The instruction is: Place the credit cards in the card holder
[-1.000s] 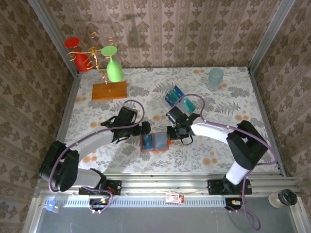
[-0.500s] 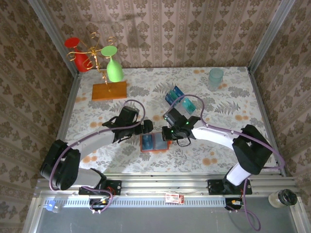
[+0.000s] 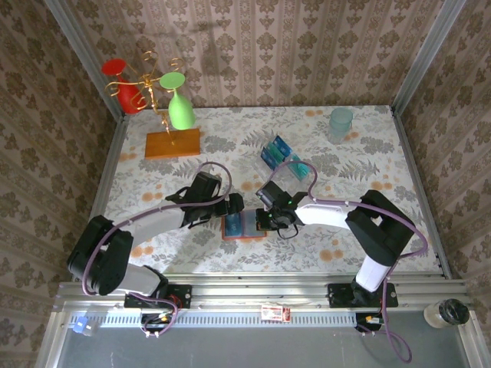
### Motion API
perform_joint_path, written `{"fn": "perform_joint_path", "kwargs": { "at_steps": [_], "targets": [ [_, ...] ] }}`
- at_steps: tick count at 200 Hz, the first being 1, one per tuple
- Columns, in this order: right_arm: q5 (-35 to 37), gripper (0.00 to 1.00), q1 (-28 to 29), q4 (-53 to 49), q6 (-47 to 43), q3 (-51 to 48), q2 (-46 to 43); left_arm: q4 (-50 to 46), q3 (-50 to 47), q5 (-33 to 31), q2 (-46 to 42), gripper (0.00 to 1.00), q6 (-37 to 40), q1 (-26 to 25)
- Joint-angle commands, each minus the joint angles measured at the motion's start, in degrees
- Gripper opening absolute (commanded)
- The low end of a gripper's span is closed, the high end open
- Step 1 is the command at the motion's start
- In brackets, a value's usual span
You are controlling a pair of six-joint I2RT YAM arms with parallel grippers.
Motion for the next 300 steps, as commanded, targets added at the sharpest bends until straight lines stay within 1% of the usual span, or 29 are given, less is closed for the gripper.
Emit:
{"fn": "perform_joint_path", "kwargs": {
  "at_steps": [1,109,166,224,262,300],
  "targets": [
    [0.7,0.01,0.0,0.3,1.4,-2.0,1.3,1.6,-0.4,0.6,1.1,1.00,-1.1,-0.4],
    [0.5,0.00,0.0,1.9,2.2,-4.0,1.4,3.5,-0.7,0.0,5.0,1.00,-1.9,-2.3],
    [0.3,0.00,0.0,2.5,2.5,-4.3,1.6,4.6,0.3,1.3,6.7,1.00,-2.3,-3.8],
    [0.1,0.00,0.0,3.1,2.6,-4.9,1.7,6.3,0.7,2.5,4.1,1.00,-3.9,-4.2],
    [0.1,0.00,-0.1,3.4,2.7,-5.0,2.0,8.2,-0.4,3.2,0.7,1.00,-5.6,-4.2],
    [0.1,0.00,0.0,3.6,2.8,-5.1,2.2,13.8,-2.8,4.8,-2.2,1.00,-9.2,-4.3]
  ]
}}
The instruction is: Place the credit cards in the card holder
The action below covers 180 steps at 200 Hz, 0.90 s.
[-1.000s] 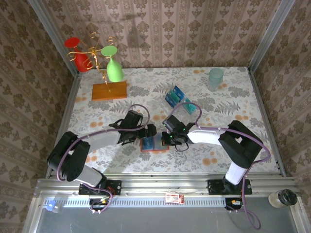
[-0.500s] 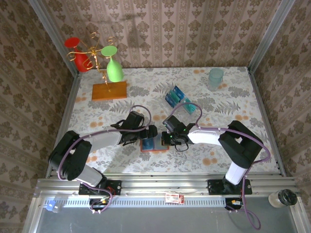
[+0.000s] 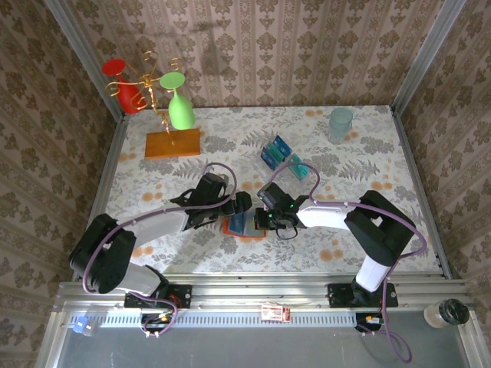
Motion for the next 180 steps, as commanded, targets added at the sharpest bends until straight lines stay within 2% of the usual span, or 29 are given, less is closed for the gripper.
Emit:
{"fn": "perform_joint_path", "kwargs": {
  "at_steps": [1,49,91,180],
  "targets": [
    [0.6,0.00,0.0,-3.7,0.5,-2.2,2.2,5.8,-1.8,3.5,-2.1,1.00,-3.6,-0.6],
    [0.5,0.00,0.0,-3.6,0.5,-2.2,2.2,14.5,-4.0,6.0,-0.6,1.00,-8.9,-1.0],
    [0.1,0.00,-0.4,-4.6,-0.1,-1.7,1.1,16.0,-3.9,5.8,-0.4,1.00,-9.8,-1.3],
    [0.1,0.01,-6.1,-11.7,-3.3,-1.0,-12.4,15.7,-3.6,5.9,0.2,1.00,-10.0,-2.1]
  ]
}}
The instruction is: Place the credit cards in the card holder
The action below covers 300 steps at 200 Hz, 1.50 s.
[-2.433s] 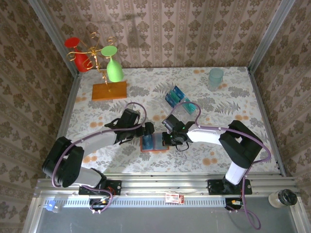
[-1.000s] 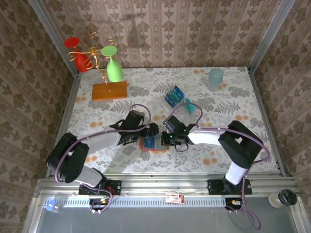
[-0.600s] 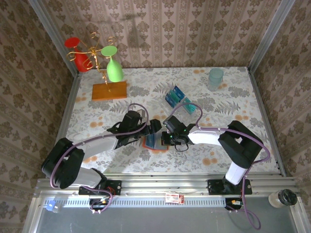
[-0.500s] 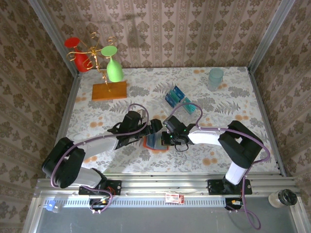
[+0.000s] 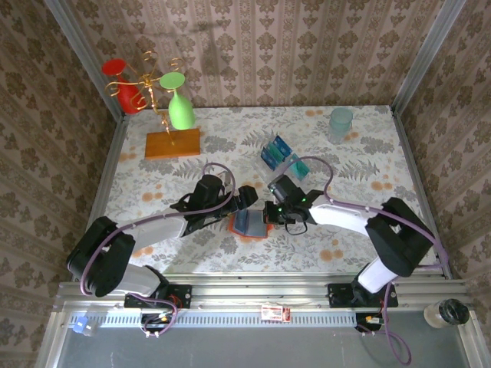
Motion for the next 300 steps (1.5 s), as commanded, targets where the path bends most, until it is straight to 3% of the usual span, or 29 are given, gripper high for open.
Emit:
{"fn": "perform_joint_path", "kwargs": {
  "at_steps": [1,18,53,69,157,220,273,289,300],
  "targets": [
    [0.6,0.01,-1.5,-4.0,-1.6,-0.8,-3.7,1.3,0.1,1.1,1.0,1.00,-1.0,-0.6],
    [0.9,0.04,-2.6,-4.2,-1.6,-2.2,-4.8,1.5,0.4,1.1,1.1,1.00,-1.1,-1.0],
    [0.6,0.27,-3.0,-3.3,-1.3,-4.4,-5.0,1.1,0.9,0.8,1.1,1.00,-1.0,-1.5],
    [0.1,0.30,-3.0,-2.1,-0.9,-5.2,-4.3,1.0,0.9,0.7,1.1,1.00,-1.0,-1.6],
    [-1.4,0.25,-2.9,1.7,0.3,-6.0,0.0,-0.5,1.0,-0.2,-0.3,1.00,-0.7,-2.1],
    [0.0,0.31,-1.8,0.2,1.6,-5.9,-4.8,-0.9,0.8,-0.6,-0.7,1.00,-0.4,-2.2],
    [0.4,0.39,-1.0,-0.2,1.7,-3.2,-0.7,-0.8,0.9,-0.4,-0.4,1.00,-0.3,-2.1],
    [1.2,0.36,-1.0,-0.4,1.5,-2.9,0.4,-0.8,0.9,-0.4,-0.5,1.00,-0.3,-2.1],
    [1.6,0.27,-1.1,-0.6,1.3,-2.9,0.9,-0.9,1.0,-0.2,-0.5,1.00,-0.3,-2.1]
  ]
}}
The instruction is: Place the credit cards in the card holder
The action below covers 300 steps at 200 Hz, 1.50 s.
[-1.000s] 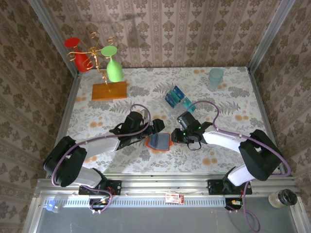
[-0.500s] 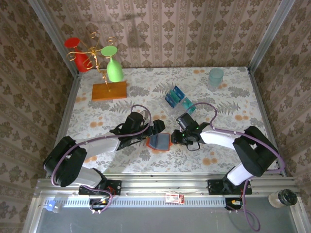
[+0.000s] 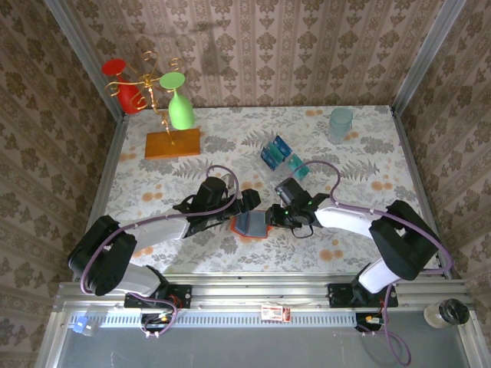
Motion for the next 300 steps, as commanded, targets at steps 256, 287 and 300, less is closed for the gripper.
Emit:
{"fn": "perform_joint_path", "kwargs": {
  "at_steps": [256,287,300],
  "targets": [
    [-4.6,0.29,-12.8,-2.6,-2.1,-7.0,-15.9,2.9,7.2,-3.7,16.0,1.00,-0.5,-7.8],
    [-6.8,0.29,-12.8,-3.3,-3.5,-6.5,-17.2,-0.4,8.3,-5.7,14.9,1.00,0.7,-8.2],
    [-7.7,0.29,-12.8,-3.4,-3.6,-6.8,-17.9,-3.0,9.7,-6.3,14.2,1.00,1.3,-8.2]
  ]
}}
